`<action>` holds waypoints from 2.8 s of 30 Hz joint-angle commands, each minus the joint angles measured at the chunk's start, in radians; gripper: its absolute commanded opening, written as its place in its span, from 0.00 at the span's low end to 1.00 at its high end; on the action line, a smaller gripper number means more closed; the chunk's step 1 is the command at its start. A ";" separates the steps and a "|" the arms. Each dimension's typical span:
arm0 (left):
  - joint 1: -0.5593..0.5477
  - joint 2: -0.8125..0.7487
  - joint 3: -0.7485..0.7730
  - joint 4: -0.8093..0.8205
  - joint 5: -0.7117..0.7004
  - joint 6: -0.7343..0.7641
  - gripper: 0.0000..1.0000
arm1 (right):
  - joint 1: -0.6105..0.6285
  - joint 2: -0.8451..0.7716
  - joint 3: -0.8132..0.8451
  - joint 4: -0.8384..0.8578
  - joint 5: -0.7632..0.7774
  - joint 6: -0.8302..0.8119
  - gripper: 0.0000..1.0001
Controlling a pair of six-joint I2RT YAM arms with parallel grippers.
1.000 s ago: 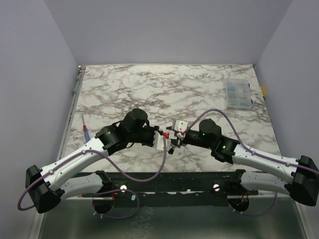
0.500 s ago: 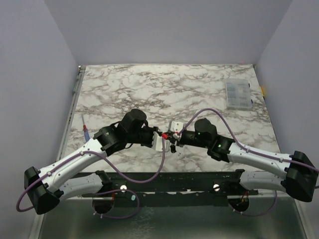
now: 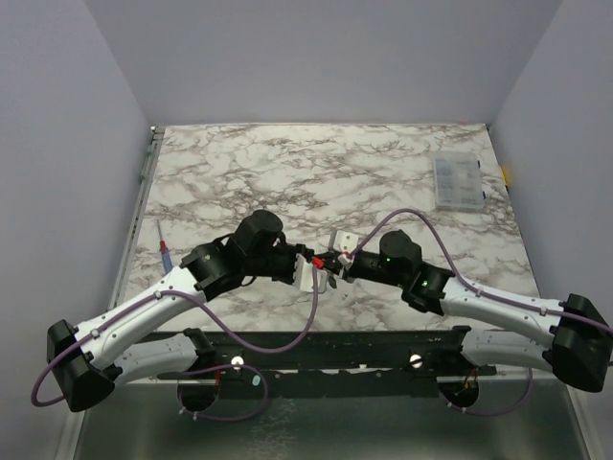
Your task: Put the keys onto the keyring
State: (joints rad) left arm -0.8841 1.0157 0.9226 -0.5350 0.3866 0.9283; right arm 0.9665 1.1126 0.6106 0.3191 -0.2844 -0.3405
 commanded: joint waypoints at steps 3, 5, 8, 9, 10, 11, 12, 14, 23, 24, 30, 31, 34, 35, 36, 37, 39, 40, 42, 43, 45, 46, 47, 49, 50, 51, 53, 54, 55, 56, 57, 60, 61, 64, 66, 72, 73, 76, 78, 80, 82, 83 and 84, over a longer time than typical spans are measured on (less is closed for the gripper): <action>-0.010 -0.012 -0.007 0.013 -0.009 -0.029 0.37 | 0.005 -0.073 -0.014 0.143 0.032 0.024 0.01; -0.009 -0.019 -0.017 0.027 -0.019 -0.052 0.38 | 0.005 -0.081 -0.015 0.141 0.041 0.022 0.01; -0.010 -0.044 -0.046 0.077 -0.046 -0.111 0.38 | 0.005 -0.087 -0.012 0.131 0.046 0.020 0.01; -0.009 -0.055 -0.057 0.095 -0.059 -0.128 0.38 | 0.004 -0.091 -0.014 0.131 0.044 0.020 0.01; -0.010 -0.068 -0.069 0.113 -0.074 -0.147 0.38 | 0.004 -0.093 -0.014 0.130 0.045 0.020 0.01; -0.010 -0.080 -0.083 0.130 -0.090 -0.161 0.39 | 0.005 -0.096 -0.014 0.130 0.044 0.021 0.01; -0.010 -0.094 -0.093 0.151 -0.109 -0.178 0.41 | 0.005 -0.098 -0.015 0.129 0.041 0.021 0.01; -0.010 -0.120 -0.112 0.186 -0.155 -0.208 0.47 | 0.005 -0.102 -0.016 0.128 0.039 0.023 0.01; -0.009 -0.217 -0.169 0.255 -0.199 -0.318 0.58 | 0.005 -0.107 -0.010 0.113 0.030 0.020 0.01; -0.008 -0.224 -0.175 0.263 -0.204 -0.329 0.57 | 0.005 -0.108 -0.009 0.111 0.029 0.023 0.00; -0.008 -0.257 -0.200 0.284 -0.174 -0.426 0.46 | 0.005 -0.112 -0.005 0.109 0.058 0.023 0.01; -0.009 -0.265 -0.204 0.291 -0.165 -0.447 0.46 | 0.005 -0.110 -0.003 0.109 0.067 0.023 0.01; -0.008 -0.290 -0.209 0.296 -0.150 -0.493 0.45 | 0.005 -0.097 0.007 0.104 0.093 0.024 0.00; -0.008 -0.298 -0.208 0.295 -0.146 -0.509 0.45 | 0.005 -0.089 0.013 0.102 0.112 0.029 0.01; -0.009 -0.307 -0.204 0.295 -0.140 -0.526 0.46 | 0.005 -0.079 0.021 0.097 0.130 0.034 0.01; -0.009 -0.317 -0.203 0.295 -0.127 -0.541 0.47 | 0.005 -0.071 0.033 0.087 0.146 0.036 0.01; -0.009 -0.332 -0.195 0.292 -0.096 -0.567 0.50 | 0.005 -0.049 0.052 0.073 0.189 0.048 0.01; -0.009 -0.335 -0.190 0.292 -0.086 -0.582 0.51 | 0.005 -0.038 0.065 0.061 0.205 0.053 0.01; -0.008 -0.332 -0.186 0.289 -0.082 -0.615 0.51 | 0.005 -0.023 0.081 0.045 0.227 0.063 0.01; -0.008 -0.327 -0.188 0.287 -0.085 -0.627 0.51 | 0.005 -0.023 0.085 0.044 0.233 0.067 0.01; -0.009 -0.316 -0.204 0.290 -0.096 -0.640 0.49 | 0.005 -0.030 0.082 0.053 0.236 0.076 0.01; -0.009 -0.312 -0.216 0.296 -0.097 -0.645 0.49 | 0.005 -0.035 0.080 0.058 0.232 0.079 0.01; -0.008 -0.307 -0.227 0.309 -0.097 -0.649 0.49 | 0.005 -0.038 0.078 0.063 0.230 0.082 0.01; -0.008 -0.301 -0.247 0.347 -0.122 -0.666 0.49 | 0.005 -0.041 0.083 0.056 0.229 0.089 0.01; -0.008 -0.303 -0.254 0.369 -0.143 -0.670 0.49 | 0.005 -0.041 0.089 0.051 0.229 0.092 0.01; -0.008 -0.307 -0.265 0.392 -0.166 -0.675 0.49 | 0.005 -0.043 0.092 0.046 0.230 0.096 0.01; -0.008 -0.307 -0.280 0.435 -0.209 -0.683 0.49 | 0.005 -0.050 0.095 0.044 0.229 0.104 0.01; -0.008 -0.302 -0.287 0.449 -0.219 -0.683 0.49 | 0.005 -0.054 0.093 0.044 0.229 0.107 0.01; -0.007 -0.294 -0.289 0.457 -0.228 -0.682 0.49 | 0.005 -0.058 0.093 0.042 0.231 0.112 0.01; -0.007 -0.286 -0.292 0.466 -0.243 -0.686 0.48 | 0.005 -0.061 0.093 0.038 0.232 0.114 0.01; -0.007 -0.279 -0.297 0.477 -0.256 -0.692 0.47 | 0.005 -0.066 0.095 0.035 0.231 0.117 0.01; -0.008 -0.269 -0.318 0.529 -0.288 -0.707 0.47 | 0.005 -0.078 0.092 0.030 0.227 0.128 0.01; -0.008 -0.269 -0.326 0.560 -0.296 -0.711 0.47 | 0.005 -0.082 0.090 0.027 0.226 0.129 0.01; -0.008 -0.266 -0.344 0.605 -0.305 -0.720 0.48 | 0.005 -0.092 0.087 0.025 0.225 0.133 0.01; -0.008 -0.255 -0.352 0.624 -0.303 -0.722 0.47 | 0.005 -0.098 0.086 0.025 0.220 0.135 0.01; -0.007 -0.236 -0.405 0.772 -0.318 -0.758 0.42 | 0.005 -0.103 0.079 0.036 0.212 0.136 0.01; -0.007 -0.227 -0.408 0.788 -0.313 -0.760 0.41 | 0.005 -0.104 0.078 0.038 0.212 0.136 0.01; -0.008 -0.198 -0.409 0.815 -0.293 -0.764 0.37 | 0.005 -0.102 0.075 0.047 0.209 0.136 0.01; -0.008 -0.184 -0.412 0.835 -0.286 -0.767 0.36 | 0.005 -0.103 0.077 0.049 0.208 0.136 0.01; -0.008 -0.178 -0.421 0.860 -0.288 -0.776 0.36 | 0.005 -0.106 0.075 0.052 0.204 0.136 0.01; -0.007 -0.168 -0.424 0.874 -0.296 -0.778 0.33 | 0.005 -0.108 0.073 0.058 0.203 0.136 0.01; -0.008 -0.162 -0.425 0.883 -0.302 -0.782 0.30 | 0.005 -0.110 0.072 0.058 0.202 0.136 0.01; -0.008 -0.156 -0.429 0.893 -0.303 -0.786 0.28 | 0.005 -0.111 0.070 0.060 0.200 0.137 0.01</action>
State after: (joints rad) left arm -0.8921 0.8421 0.5102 0.2741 0.0971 0.1707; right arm 0.9691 1.0302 0.6689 0.3393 -0.0788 -0.2096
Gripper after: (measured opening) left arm 0.329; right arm 0.044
